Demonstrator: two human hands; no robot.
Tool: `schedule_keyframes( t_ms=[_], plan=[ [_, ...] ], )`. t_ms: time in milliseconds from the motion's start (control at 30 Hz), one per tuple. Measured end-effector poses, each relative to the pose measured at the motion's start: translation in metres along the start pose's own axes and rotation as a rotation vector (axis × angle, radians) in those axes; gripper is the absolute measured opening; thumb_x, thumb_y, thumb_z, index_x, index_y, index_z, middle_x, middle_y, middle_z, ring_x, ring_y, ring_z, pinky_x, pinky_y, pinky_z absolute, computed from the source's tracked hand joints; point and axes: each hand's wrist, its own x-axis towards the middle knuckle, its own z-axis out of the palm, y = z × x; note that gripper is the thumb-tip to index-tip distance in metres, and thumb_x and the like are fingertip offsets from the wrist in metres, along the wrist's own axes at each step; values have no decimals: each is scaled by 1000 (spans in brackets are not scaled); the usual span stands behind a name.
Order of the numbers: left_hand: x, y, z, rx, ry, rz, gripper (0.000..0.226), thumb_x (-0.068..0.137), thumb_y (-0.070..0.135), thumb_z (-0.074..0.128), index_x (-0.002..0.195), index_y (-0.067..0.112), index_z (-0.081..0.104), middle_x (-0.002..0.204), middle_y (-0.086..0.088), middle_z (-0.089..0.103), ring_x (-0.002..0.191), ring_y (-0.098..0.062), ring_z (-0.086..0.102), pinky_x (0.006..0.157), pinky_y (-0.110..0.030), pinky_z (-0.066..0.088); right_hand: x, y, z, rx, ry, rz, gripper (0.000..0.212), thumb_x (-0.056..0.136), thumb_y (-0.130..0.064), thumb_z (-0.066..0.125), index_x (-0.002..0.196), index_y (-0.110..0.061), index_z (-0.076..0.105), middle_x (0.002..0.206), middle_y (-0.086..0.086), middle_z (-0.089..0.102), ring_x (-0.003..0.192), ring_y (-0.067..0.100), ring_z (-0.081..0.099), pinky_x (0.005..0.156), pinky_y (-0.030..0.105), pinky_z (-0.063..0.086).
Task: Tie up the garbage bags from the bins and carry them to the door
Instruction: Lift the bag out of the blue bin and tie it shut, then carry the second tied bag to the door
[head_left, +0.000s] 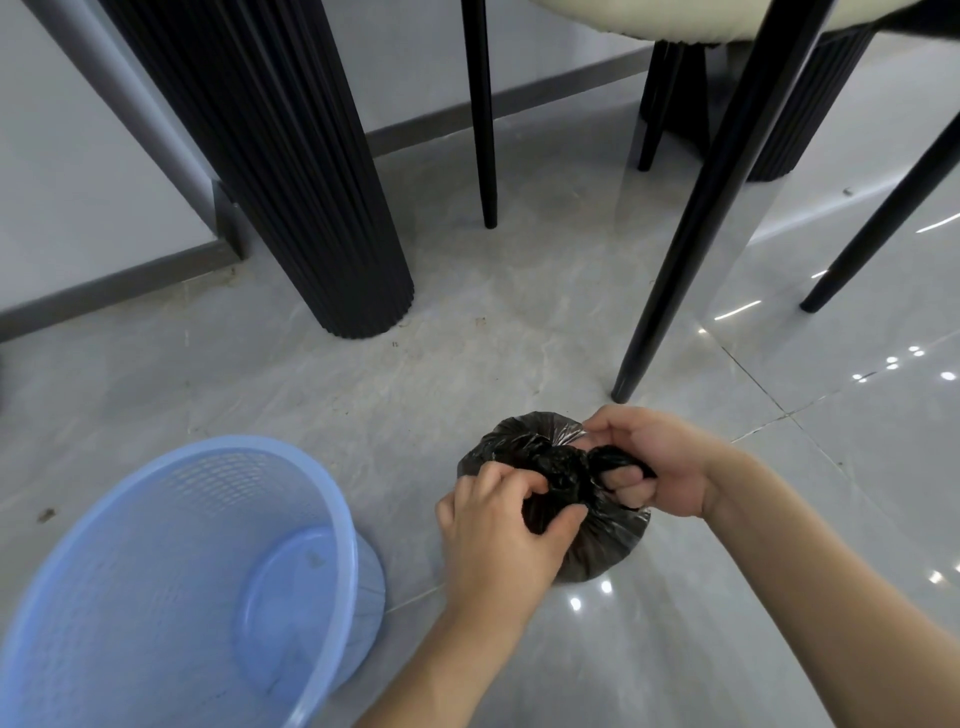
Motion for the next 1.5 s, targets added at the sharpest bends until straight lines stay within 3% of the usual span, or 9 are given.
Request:
schedule_keyframes(
  t_ms=[167, 367, 600, 733, 933, 1033, 1100, 1300, 1500],
  plan=[
    [6, 4, 2, -299, -63, -164, 18, 81, 39, 68, 69, 27, 64, 80, 14, 59, 77, -7, 54, 78, -27, 38, 0, 0, 4, -57, 131, -61, 21, 91, -17, 56, 72, -7, 59, 47, -1, 40, 35, 9, 25, 33, 18, 16],
    [19, 0, -10, -909, -106, -415, 28, 65, 19, 57, 60, -4, 42, 60, -6, 42, 61, -16, 44, 52, -22, 39, 8, 1, 10, -280, 469, -396, 18, 91, -1, 55, 93, -12, 70, 86, 7, 61, 43, 12, 36, 36, 20, 29],
    [34, -14, -27, -79, -142, -63, 21, 71, 20, 50, 62, 22, 31, 48, 5, 33, 46, -12, 29, 42, -23, 25, 15, 2, 1, -111, 651, -553, 41, 85, 12, 47, 106, -18, 66, 76, -4, 43, 43, 6, 32, 37, 18, 32],
    [41, -20, -37, 261, -366, -151, 16, 76, 21, 48, 65, 20, 36, 62, 4, 48, 60, -20, 46, 50, -30, 30, 14, 9, -15, 18, 714, -452, 40, 86, 14, 43, 107, -12, 65, 71, -3, 37, 47, 7, 31, 36, 19, 29],
    [47, -15, -31, 301, -329, -48, 38, 73, 42, 45, 106, 25, 37, 97, 3, 59, 87, -23, 54, 71, -36, 40, 7, 7, -15, -732, 783, -586, 16, 90, -25, 57, 104, -30, 62, 105, -4, 46, 80, 6, 53, 77, 25, 38],
    [49, -15, -19, 455, -379, 16, 65, 74, 55, 45, 132, 29, 31, 123, -2, 42, 113, -28, 41, 89, -42, 35, 3, 5, -4, -966, 525, -495, 46, 81, -40, 63, 124, -34, 48, 115, -8, 37, 103, 11, 49, 89, 25, 36],
    [49, -15, -10, 530, -380, 73, 50, 82, 52, 48, 125, 25, 44, 125, -4, 39, 114, -29, 38, 89, -42, 35, 6, 10, 5, -1244, 444, -426, 63, 75, -43, 62, 134, -34, 41, 116, -8, 40, 113, 16, 45, 95, 29, 39],
    [62, -12, -9, 147, -338, -89, 14, 90, 27, 40, 85, 18, 50, 109, -6, 52, 99, -30, 51, 79, -39, 43, 15, 15, 17, -1533, 761, -495, 31, 90, -32, 50, 118, -26, 61, 110, -1, 53, 110, 25, 48, 96, 33, 40],
    [69, -24, -36, -129, -237, -163, 15, 84, 26, 40, 72, 18, 45, 72, 2, 54, 71, -22, 53, 55, -35, 35, 18, 0, 44, -1485, 872, -608, 19, 88, -32, 52, 105, -29, 61, 134, -2, 32, 128, 25, 16, 108, 47, 19]
  ],
)
